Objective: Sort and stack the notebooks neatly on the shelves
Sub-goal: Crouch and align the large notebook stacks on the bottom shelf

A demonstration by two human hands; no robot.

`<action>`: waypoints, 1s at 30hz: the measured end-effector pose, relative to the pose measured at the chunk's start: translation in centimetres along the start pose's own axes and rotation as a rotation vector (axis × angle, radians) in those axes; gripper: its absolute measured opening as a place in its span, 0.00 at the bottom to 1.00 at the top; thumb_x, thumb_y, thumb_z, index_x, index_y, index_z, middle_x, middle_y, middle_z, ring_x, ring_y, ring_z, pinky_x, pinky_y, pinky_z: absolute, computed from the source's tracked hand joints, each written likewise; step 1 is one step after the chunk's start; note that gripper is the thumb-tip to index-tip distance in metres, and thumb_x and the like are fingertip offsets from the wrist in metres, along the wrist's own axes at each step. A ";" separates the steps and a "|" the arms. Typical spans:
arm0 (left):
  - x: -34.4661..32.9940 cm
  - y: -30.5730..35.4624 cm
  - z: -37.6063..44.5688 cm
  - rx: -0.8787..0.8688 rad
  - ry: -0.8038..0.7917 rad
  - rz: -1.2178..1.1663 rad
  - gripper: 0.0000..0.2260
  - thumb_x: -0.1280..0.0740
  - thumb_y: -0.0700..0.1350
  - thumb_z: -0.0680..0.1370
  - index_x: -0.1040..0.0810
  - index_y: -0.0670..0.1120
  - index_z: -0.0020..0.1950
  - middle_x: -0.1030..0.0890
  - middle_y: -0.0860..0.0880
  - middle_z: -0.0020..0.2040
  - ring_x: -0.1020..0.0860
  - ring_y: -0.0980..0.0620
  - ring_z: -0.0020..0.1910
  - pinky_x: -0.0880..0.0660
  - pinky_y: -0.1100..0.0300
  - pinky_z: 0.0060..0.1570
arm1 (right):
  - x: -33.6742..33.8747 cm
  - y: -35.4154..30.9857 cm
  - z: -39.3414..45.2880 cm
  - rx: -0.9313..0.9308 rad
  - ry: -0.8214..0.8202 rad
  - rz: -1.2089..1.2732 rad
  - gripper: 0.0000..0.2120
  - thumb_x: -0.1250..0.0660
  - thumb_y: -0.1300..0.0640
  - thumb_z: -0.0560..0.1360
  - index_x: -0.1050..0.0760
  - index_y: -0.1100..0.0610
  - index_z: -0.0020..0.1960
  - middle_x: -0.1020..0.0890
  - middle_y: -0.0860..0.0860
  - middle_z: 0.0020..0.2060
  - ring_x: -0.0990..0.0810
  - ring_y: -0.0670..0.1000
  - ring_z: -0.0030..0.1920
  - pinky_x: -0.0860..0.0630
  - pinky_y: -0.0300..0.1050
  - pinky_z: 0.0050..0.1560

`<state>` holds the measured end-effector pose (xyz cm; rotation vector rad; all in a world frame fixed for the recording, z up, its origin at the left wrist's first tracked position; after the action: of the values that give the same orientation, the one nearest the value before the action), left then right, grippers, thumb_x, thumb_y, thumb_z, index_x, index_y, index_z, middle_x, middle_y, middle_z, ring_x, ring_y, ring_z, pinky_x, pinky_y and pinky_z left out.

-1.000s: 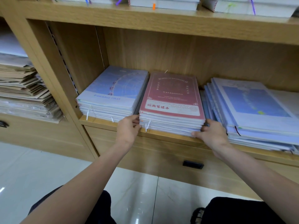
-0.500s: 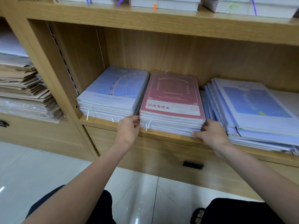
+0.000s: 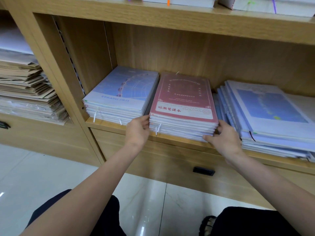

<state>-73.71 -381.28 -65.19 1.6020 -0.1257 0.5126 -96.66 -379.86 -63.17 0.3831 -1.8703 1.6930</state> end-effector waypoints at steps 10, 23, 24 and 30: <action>-0.2 0.0 0.2 -0.151 0.029 0.359 0.11 0.36 0.31 0.73 0.23 0.40 0.54 0.18 0.43 0.46 0.20 0.46 0.48 0.23 0.54 0.53 | 0.1 0.6 0.4 -0.003 -0.066 0.032 0.25 0.30 0.67 0.71 0.31 0.57 0.65 0.20 0.51 0.57 0.21 0.53 0.57 0.28 0.52 0.63; 1.1 0.2 0.1 -0.152 -0.114 0.408 0.15 0.33 0.36 0.75 0.24 0.40 0.62 0.20 0.45 0.55 0.22 0.50 0.54 0.33 0.70 0.49 | 0.1 1.3 1.8 -0.073 -0.177 -0.078 0.21 0.27 0.63 0.69 0.30 0.54 0.59 0.20 0.52 0.54 0.22 0.56 0.55 0.27 0.56 0.61; 0.8 0.2 0.1 -0.145 -0.101 0.391 0.13 0.33 0.36 0.75 0.23 0.40 0.59 0.19 0.45 0.53 0.21 0.50 0.53 0.31 0.69 0.50 | 0.0 1.4 1.8 -0.092 -0.152 -0.029 0.18 0.28 0.64 0.69 0.28 0.54 0.56 0.19 0.52 0.53 0.22 0.56 0.54 0.26 0.57 0.60; 0.6 0.2 0.9 -0.195 -0.003 0.427 0.04 0.33 0.32 0.73 0.19 0.38 0.44 0.17 0.42 0.43 0.19 0.45 0.46 0.24 0.57 0.51 | -0.1 1.3 1.8 -0.141 -0.091 0.183 0.18 0.31 0.70 0.71 0.25 0.59 0.59 0.20 0.52 0.52 0.21 0.55 0.54 0.25 0.54 0.60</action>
<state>-73.07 -382.00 -64.80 1.3861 -0.5121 0.8006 -97.68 -381.42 -64.31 0.2421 -2.1337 1.6712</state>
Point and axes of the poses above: each hand's wrist, its own z-axis towards the middle knuckle, its own x-axis out of the back of the hand, y = z × x, the point moved 2 cm from there along z, towards the middle knuckle
